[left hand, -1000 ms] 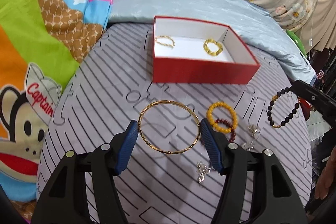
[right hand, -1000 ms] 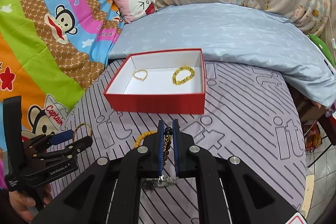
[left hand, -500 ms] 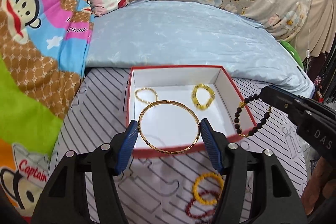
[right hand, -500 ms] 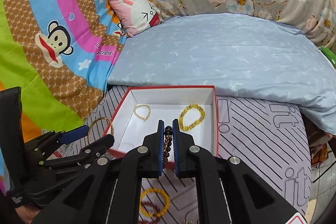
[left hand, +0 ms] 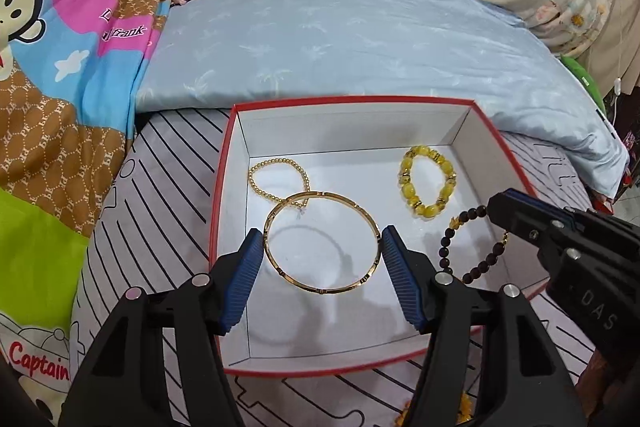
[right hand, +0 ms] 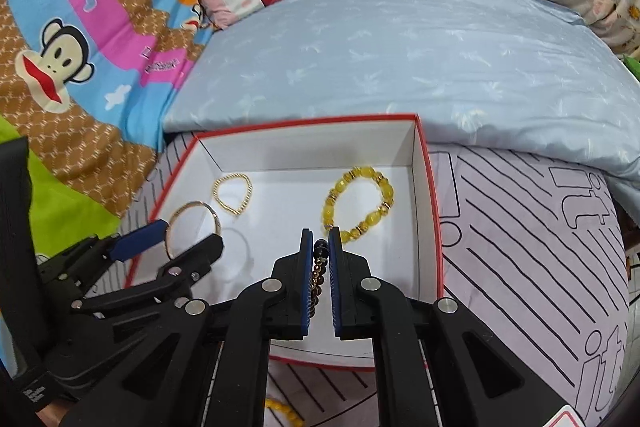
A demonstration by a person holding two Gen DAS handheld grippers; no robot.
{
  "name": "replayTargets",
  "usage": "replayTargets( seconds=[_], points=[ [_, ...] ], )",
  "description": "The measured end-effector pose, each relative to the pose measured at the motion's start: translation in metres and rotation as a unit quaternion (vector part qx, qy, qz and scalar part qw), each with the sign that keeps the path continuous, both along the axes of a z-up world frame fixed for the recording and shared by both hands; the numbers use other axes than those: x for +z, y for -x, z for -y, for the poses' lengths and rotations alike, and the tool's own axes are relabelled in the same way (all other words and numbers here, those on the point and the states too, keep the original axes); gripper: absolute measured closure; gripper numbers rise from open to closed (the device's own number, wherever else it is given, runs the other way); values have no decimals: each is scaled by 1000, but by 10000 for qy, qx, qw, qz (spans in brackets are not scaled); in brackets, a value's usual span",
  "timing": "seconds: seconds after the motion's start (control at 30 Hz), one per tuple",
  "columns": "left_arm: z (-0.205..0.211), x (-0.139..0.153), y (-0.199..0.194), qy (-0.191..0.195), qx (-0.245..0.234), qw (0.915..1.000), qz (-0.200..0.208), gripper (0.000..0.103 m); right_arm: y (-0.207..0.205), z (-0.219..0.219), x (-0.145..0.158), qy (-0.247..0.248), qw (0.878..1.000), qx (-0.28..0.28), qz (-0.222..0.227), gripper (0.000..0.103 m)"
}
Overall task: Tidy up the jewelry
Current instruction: 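Carry both bracelets into the red box and open both tools, then withdraw both tools from the box back toward the remaining bracelets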
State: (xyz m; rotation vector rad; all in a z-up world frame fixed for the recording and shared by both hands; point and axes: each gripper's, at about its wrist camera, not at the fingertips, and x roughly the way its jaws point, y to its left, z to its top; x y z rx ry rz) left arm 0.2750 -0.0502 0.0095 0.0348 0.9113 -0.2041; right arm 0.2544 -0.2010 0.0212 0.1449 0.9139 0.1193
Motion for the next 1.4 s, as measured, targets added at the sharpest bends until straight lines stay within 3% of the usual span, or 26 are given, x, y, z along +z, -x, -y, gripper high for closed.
replayTargets(
  seconds=[0.1,0.23,0.37,0.87,1.4],
  points=[
    [0,-6,-3,43,9,10000,-60,44,0,3,-10,121,9999,-49,-46,91],
    [-6,-7,-3,114,141,9998,19,36,6,6,-5,235,9995,-186,130,64],
    [-9,1,4,135,221,9995,154,30,16,10,0,237,9992,-233,209,64],
    [-35,15,64,409,363,9984,144,30,81,10,2,-41,9997,-216,138,63],
    [-39,-19,136,376,295,9981,-383,30,165,11,-25,-31,9994,-189,-274,63]
  ],
)
